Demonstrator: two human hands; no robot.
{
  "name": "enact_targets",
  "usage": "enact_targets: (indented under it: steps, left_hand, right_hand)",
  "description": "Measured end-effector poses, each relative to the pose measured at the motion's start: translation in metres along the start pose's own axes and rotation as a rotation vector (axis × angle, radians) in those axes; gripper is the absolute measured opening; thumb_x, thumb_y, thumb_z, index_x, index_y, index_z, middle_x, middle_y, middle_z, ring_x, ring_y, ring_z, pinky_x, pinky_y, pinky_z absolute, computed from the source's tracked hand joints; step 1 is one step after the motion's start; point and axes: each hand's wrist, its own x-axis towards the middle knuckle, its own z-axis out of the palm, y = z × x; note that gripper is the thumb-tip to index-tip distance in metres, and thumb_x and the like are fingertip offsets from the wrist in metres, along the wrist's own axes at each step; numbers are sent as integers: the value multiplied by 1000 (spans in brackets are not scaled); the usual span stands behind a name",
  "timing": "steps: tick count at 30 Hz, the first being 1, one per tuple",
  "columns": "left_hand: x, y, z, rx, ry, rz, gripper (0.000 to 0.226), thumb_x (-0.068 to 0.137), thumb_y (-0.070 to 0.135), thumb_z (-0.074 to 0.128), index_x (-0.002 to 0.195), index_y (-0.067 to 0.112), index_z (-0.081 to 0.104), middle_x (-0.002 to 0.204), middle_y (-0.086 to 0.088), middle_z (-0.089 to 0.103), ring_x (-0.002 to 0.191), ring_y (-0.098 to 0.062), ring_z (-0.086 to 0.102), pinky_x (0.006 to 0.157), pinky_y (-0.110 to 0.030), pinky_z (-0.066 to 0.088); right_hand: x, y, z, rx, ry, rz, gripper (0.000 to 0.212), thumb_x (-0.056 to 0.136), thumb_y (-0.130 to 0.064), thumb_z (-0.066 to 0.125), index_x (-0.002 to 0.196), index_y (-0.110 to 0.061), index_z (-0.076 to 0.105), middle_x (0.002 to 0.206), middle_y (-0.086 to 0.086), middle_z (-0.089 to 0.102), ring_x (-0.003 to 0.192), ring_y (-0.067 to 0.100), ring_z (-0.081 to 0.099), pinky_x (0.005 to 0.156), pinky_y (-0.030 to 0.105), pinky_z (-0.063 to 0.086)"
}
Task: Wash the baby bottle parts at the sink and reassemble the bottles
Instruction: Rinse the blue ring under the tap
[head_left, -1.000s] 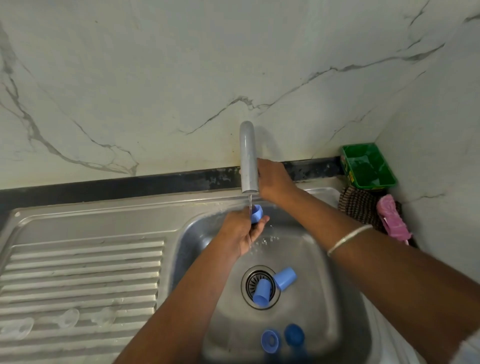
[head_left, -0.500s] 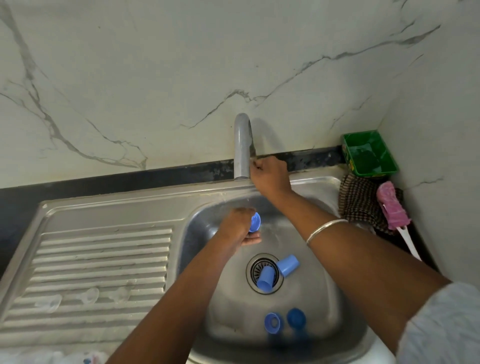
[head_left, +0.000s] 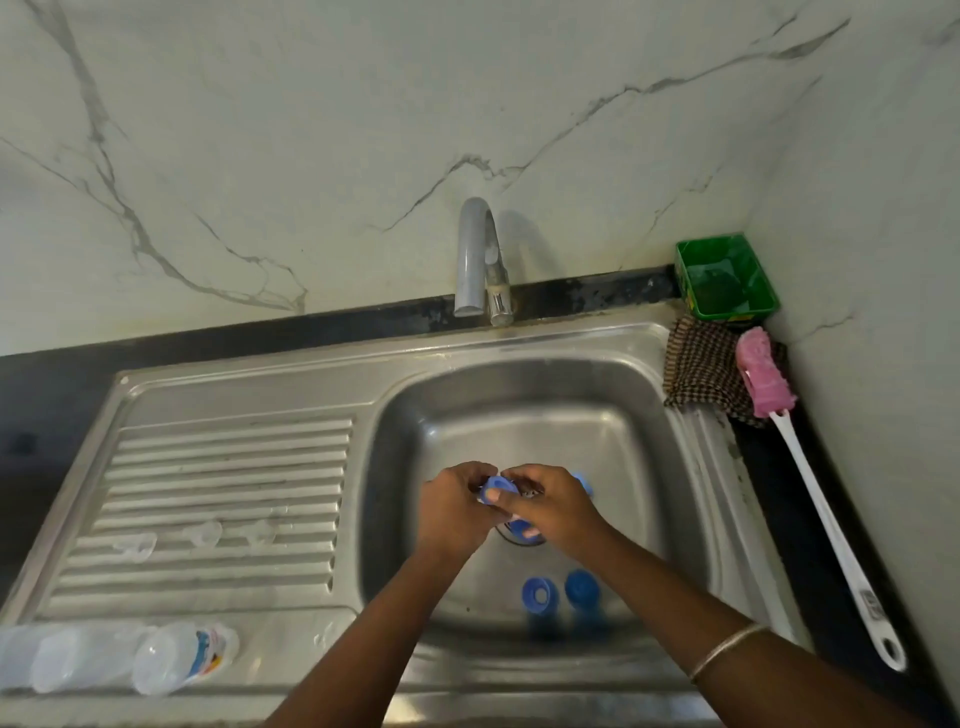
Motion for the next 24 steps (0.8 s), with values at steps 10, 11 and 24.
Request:
enact_targets:
  steps: [10, 11, 24]
  left_hand:
    - [-50, -21, 6, -37, -38, 5, 24, 76, 28, 86, 97, 23, 74, 82, 24, 68, 79, 8, 66, 73, -4, 47]
    - [-52, -25, 4, -38, -25, -23, 22, 81, 30, 82, 99, 20, 75, 80, 25, 67, 77, 13, 63, 71, -1, 44]
    - [-43, -66, -39, -31, 145, -24, 13, 93, 24, 63, 98, 22, 74, 93, 13, 72, 83, 3, 61, 68, -1, 37]
  right_hand:
    - [-20, 26, 0, -366, 47, -4, 37, 79, -40, 78, 93, -6, 70, 86, 10, 73, 85, 25, 69, 81, 41, 57]
    - [-21, 25, -3, -442, 48, 4, 39, 80, -41, 76, 95, -5, 69, 87, 10, 72, 87, 24, 69, 81, 40, 57]
    - [-26, -40, 45, -706, 120, -312, 14, 89, -34, 65, 93, -20, 68, 90, -4, 65, 85, 21, 63, 72, 32, 50]
